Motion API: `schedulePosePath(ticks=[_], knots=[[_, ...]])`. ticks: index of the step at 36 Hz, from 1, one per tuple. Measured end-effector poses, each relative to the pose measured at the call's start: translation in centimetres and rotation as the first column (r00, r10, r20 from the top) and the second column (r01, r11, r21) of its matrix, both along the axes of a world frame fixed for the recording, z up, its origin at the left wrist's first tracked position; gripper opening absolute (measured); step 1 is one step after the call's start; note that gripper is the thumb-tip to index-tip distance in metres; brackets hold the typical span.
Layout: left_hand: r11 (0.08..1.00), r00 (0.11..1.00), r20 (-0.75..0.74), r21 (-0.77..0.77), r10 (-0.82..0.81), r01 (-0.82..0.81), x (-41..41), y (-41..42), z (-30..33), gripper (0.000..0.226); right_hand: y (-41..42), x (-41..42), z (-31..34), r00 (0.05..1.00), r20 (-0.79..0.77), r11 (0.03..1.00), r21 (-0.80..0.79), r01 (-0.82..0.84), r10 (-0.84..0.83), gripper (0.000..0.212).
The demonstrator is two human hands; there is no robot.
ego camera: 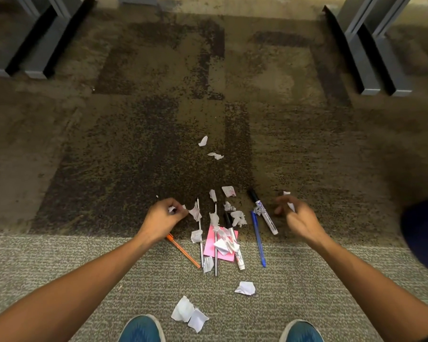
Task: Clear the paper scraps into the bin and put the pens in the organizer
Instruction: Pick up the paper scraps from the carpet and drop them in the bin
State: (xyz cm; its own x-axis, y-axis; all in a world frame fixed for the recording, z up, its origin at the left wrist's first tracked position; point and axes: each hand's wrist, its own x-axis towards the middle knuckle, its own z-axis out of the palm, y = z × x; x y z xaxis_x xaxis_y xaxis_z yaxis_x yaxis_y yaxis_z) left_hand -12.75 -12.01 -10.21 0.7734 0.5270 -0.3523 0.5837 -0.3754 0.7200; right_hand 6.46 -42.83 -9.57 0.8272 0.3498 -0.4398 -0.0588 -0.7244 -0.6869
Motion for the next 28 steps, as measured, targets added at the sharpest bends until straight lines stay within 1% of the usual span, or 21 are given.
schedulePosePath(ticks=[2, 5, 7, 9, 11, 13, 15, 17, 19, 21, 24, 26, 28], knots=[[0.998, 1.0, 0.026, -0.058, 0.015, -0.013, 0.0, -0.1, 0.0, 0.012, -0.1, 0.3, 0.3, 1.0, 0.014, 1.0, 0.028, 0.013, -0.013, 0.036], [0.966, 0.99, 0.079, -0.241, 0.119, -0.097, 0.1, -0.3, 0.0, 0.003, -0.2, 0.8, 1.1, 0.998, 0.038, 0.997, 0.067, 0.047, -0.05, 0.019], [0.898, 0.967, 0.082, -0.397, 0.242, -0.191, 0.5, -0.3, 0.0, 0.016, -0.1, 1.1, 1.7, 0.995, 0.056, 0.993, 0.084, 0.077, -0.082, 0.014], [0.833, 0.938, 0.053, -0.48, 0.342, -0.276, 0.9, -0.2, 0.3, 0.03, -0.1, 1.5, 2.3, 0.991, 0.086, 0.989, 0.108, 0.097, -0.106, 0.011], [0.819, 0.922, 0.054, -0.482, 0.383, -0.312, 1.1, -0.1, 0.8, 0.039, -0.1, 1.9, 2.7, 0.987, 0.095, 0.983, 0.14, 0.118, -0.132, 0.007], [0.835, 0.921, 0.064, -0.45, 0.384, -0.317, 1.3, -0.1, 1.3, 0.039, -0.1, 2.2, 2.8, 0.985, 0.086, 0.977, 0.17, 0.131, -0.147, 0.005], [0.852, 0.926, 0.079, -0.428, 0.369, -0.302, 1.5, -0.2, 1.8, 0.031, -0.3, 2.5, 2.5, 0.982, 0.087, 0.973, 0.178, 0.149, -0.166, 0.001], [0.86, 0.925, 0.091, -0.411, 0.368, -0.301, 1.7, -0.3, 1.9, 0.019, -0.4, 2.8, 2.1, 0.974, 0.112, 0.969, 0.17, 0.177, -0.198, 0.007], [0.878, 0.931, 0.101, -0.381, 0.351, -0.29, 1.9, -0.4, 1.7, 0.009, -0.5, 2.9, 1.8, 0.961, 0.155, 0.966, 0.154, 0.207, -0.231, 0.01], [0.894, 0.942, 0.11, -0.368, 0.316, -0.257, 2.0, -0.6, 1.5, 0.003, -0.5, 2.9, 1.5, 0.95, 0.215, 0.972, 0.107, 0.21, -0.229, 0.011], [0.914, 0.959, 0.091, -0.338, 0.268, -0.224, 2.1, -1.0, 0.9, 0.012, -0.6, 2.7, 0.9, 0.943, 0.28, 0.984, 0.032, 0.177, -0.178, 0.013], [0.927, 0.967, 0.057, -0.304, 0.247, -0.218, 2.1, -1.3, 0.4, 0.018, -0.5, 2.6, 0.5, 0.946, 0.283, 0.985, -0.021, 0.169, -0.157, 0.019], [0.948, 0.975, 0.015, -0.238, 0.221, -0.212, 2.2, -1.3, 0.0, 0.024, -0.5, 2.6, 0.2, 0.953, 0.276, 0.985, -0.083, 0.152, -0.124, 0.026]])
